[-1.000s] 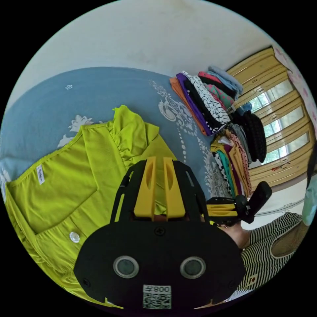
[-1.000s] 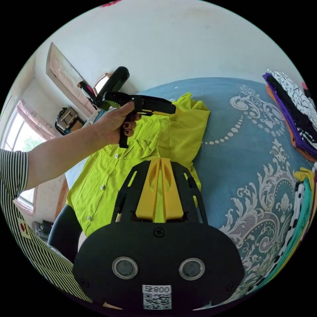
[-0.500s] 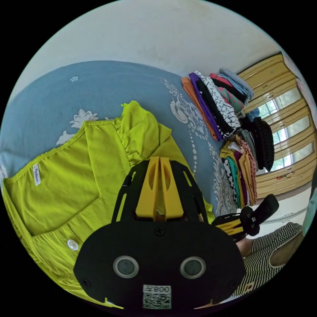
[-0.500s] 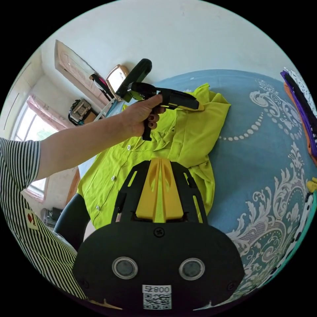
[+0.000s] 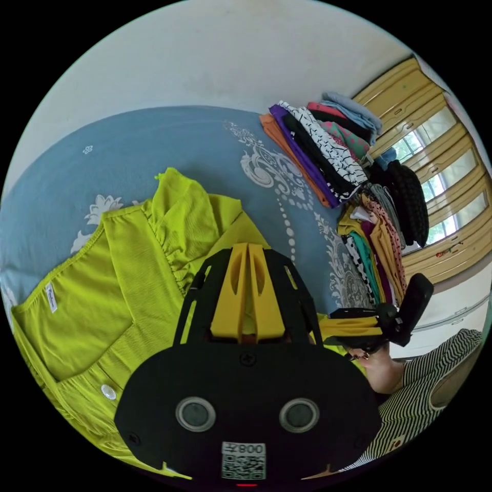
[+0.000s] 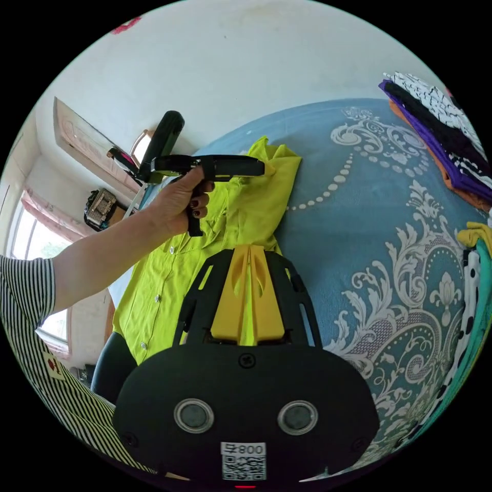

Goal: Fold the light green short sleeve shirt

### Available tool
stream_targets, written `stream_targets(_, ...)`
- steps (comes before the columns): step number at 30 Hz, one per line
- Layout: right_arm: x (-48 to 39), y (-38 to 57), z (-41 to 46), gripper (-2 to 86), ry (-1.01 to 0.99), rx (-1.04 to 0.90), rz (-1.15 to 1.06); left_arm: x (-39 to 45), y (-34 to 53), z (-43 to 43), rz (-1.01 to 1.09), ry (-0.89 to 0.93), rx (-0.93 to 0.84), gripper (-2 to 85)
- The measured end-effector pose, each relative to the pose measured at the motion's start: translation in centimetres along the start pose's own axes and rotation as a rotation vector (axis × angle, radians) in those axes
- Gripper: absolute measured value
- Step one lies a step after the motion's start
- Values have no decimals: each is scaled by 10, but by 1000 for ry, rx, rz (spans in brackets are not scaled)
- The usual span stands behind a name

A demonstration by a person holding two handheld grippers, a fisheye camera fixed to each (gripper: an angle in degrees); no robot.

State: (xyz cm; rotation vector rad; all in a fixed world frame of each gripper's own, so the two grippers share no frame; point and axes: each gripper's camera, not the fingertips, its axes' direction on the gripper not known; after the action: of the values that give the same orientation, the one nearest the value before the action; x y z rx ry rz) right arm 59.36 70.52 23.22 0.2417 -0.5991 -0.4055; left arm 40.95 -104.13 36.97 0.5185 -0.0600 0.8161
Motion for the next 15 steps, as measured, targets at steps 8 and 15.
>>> stream_targets(8,5,-7,-3,1,-6,-17,59,33,7,-48,24,-2,-1,2)
stream_targets(15,-15,-18,-18,0,3,6,32,64,44,-113,56,25,9,1)
